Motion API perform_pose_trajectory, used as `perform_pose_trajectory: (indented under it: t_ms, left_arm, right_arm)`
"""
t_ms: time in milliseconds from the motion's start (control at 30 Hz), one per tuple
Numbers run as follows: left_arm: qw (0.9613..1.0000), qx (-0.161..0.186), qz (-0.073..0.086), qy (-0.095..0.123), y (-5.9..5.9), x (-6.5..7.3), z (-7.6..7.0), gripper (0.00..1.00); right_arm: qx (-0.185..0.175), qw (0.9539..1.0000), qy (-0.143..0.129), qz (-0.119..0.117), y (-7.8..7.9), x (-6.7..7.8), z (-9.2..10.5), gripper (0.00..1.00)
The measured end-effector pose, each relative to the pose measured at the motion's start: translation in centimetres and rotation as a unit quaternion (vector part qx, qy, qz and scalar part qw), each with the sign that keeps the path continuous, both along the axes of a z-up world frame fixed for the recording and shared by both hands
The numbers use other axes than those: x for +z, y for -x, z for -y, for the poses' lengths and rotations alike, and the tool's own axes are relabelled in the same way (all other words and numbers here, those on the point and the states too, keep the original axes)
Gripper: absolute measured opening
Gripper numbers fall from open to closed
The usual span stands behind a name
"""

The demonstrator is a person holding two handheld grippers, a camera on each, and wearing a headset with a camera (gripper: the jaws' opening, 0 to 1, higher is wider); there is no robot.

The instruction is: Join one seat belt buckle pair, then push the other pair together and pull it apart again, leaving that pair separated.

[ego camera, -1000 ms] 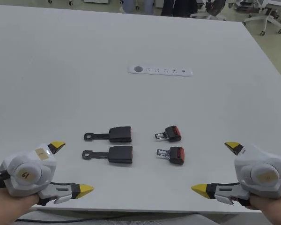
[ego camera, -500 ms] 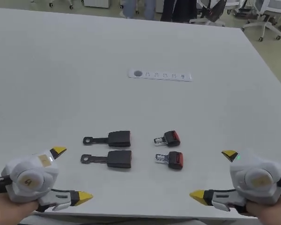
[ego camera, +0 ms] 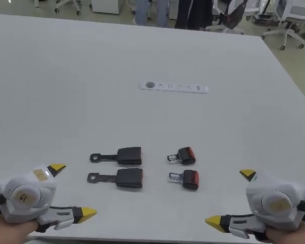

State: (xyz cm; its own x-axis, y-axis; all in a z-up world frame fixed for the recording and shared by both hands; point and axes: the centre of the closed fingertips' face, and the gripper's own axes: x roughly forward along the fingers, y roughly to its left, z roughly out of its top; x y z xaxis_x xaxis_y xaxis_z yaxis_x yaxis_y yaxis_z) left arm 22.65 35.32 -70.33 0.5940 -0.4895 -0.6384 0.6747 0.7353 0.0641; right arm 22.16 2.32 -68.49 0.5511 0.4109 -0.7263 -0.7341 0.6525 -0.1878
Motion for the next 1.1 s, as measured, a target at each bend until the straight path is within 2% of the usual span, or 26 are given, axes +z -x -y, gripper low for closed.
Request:
perform_pose_trajectory:
  t_ms: [133, 233, 467, 700, 867, 1100]
  left_arm:
    - [1.0000, 0.002, -0.003, 0.001, 0.0, -0.1, -0.2, 0.87]
    - [1.0000, 0.002, -0.004, 0.002, 0.1, 0.0, 0.0, 0.88]
    - [1.0000, 0.001, -0.003, 0.005, 0.0, 0.1, 0.1, 0.91]
    - [0.9999, 0.001, -0.006, 0.009, 0.1, -0.1, 0.2, 0.93]
    - [0.9999, -0.003, -0.009, 0.008, 0.2, 0.0, 0.4, 0.91]
    - [0.9999, -0.008, -0.006, 0.003, 0.1, -0.1, 0.4, 0.91]
  right_arm:
    - [0.003, 1.0000, -0.003, 0.002, -0.1, 0.1, -0.2, 0.96]
    - [0.003, 1.0000, -0.002, -0.005, 0.0, 0.0, -0.2, 0.94]
    - [0.005, 1.0000, 0.002, 0.003, -0.3, 0.0, -0.2, 0.95]
    - [-0.002, 0.9999, -0.012, 0.005, -0.5, 0.1, -0.5, 0.98]
    - [-0.001, 0.9998, -0.020, 0.005, -0.5, 0.2, -0.9, 0.97]
    - [0.000, 0.9998, -0.019, 0.008, -0.5, 0.3, -1.0, 0.97]
